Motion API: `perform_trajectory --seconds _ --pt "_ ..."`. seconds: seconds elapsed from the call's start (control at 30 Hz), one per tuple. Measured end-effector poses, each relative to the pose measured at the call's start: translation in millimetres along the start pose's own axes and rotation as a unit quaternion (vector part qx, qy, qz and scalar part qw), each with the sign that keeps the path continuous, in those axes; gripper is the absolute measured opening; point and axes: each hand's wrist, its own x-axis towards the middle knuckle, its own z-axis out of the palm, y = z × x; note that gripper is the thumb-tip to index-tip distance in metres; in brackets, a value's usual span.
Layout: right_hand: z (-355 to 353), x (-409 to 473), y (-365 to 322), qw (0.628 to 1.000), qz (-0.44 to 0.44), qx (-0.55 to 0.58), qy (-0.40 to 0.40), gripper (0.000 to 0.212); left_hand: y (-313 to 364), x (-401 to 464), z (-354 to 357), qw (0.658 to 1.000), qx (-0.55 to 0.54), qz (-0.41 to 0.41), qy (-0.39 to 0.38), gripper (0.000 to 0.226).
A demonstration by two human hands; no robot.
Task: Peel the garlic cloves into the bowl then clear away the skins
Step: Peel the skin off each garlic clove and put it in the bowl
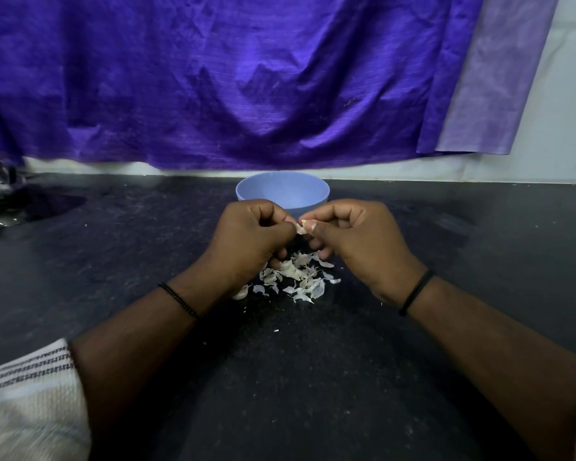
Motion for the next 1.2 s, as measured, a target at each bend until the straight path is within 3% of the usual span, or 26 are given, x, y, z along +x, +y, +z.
perform_trajectory --seconds 0.17,0.4,0.7,1.2 --pt "-2 1 -4 0.997 0.029 0.072 -0.004 0.009 1 -1 0 1.000 0.001 0.005 0.004 0.008" --pt "-5 1 -1 0.998 0.025 0.060 -0.007 0.009 3 -2 0 0.999 -0.027 0.019 -0.014 0.009" --pt "-5 2 -1 0.994 -0.044 -0.099 -0.026 0.009 2 0 -7 0.999 0.016 0.017 -0.031 0.009" --pt "-8 0 -9 0.986 -0.065 -0.148 -0.040 0.007 6 1 -8 0.993 -0.042 -0.063 -0.087 0.007"
